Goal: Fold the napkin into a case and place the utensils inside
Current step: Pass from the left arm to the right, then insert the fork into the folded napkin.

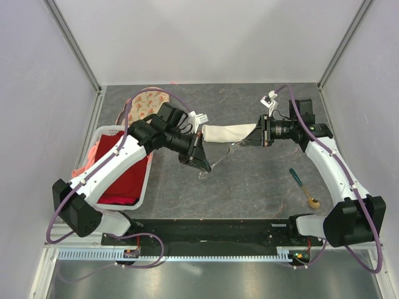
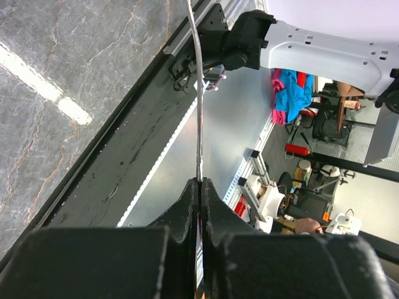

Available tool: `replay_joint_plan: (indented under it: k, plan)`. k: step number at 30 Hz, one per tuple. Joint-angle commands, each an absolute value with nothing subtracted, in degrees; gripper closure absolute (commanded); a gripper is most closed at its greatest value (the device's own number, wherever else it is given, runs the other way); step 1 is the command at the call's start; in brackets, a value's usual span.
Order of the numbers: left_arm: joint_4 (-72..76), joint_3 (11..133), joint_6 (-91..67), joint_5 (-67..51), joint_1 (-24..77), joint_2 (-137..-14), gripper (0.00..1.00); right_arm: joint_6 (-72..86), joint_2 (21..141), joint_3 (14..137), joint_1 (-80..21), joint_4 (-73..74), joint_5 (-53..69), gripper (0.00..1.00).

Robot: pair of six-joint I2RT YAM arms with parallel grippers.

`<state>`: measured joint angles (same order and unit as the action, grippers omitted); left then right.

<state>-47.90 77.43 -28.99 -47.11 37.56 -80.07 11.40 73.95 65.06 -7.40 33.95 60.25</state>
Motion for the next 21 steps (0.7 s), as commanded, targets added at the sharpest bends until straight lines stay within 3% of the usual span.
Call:
replay_joint_plan:
  k: [1,3,4,6,9,11,13,17,21]
  plan:
    - [-45.44,77.52,-29.53,-51.77,37.18,-79.54,0.98,11.51,72.51,64.42,-7.82,30.76,62.67,0.75]
    - [-45.26,77.52,-29.27,-52.03,37.09,-79.8,0.98,12.47,72.77,64.34,-7.82,29.36,63.28,0.81]
    - [-45.18,77.35,-29.27,-51.94,37.09,-79.89,0.98,12.92,72.86,64.42,-7.91,28.92,63.54,0.99]
    - [-46.14,77.52,-29.36,-49.85,36.48,-80.59,0.94,14.49,73.3,64.86,-7.82,28.21,61.53,1.0]
    - [-46.32,77.43,-31.11,-43.88,33.58,-81.12,0.59,18.36,73.65,64.34,-7.65,26.02,55.05,1.0]
    - [-45.71,78.13,-31.38,-37.66,31.3,-81.47,0.56,20.99,73.3,63.37,-6.69,24.79,49.09,1.0]
    - [-45.18,79.79,-32.42,-33.16,28.76,-83.75,0.57,23.45,73.3,61.88,-4.06,24.35,44.93,1.0]
    - [-38.69,81.03,-34.62,-29.27,27.07,-88.93,0.86,24.08,74.97,60.56,1.13,24.08,35.97,1.0]
    - [-28.43,82.26,-36.9,-30.23,26.98,-97.02,0.94,23.29,79.97,61.25,5.27,21.63,31.66,1.0]
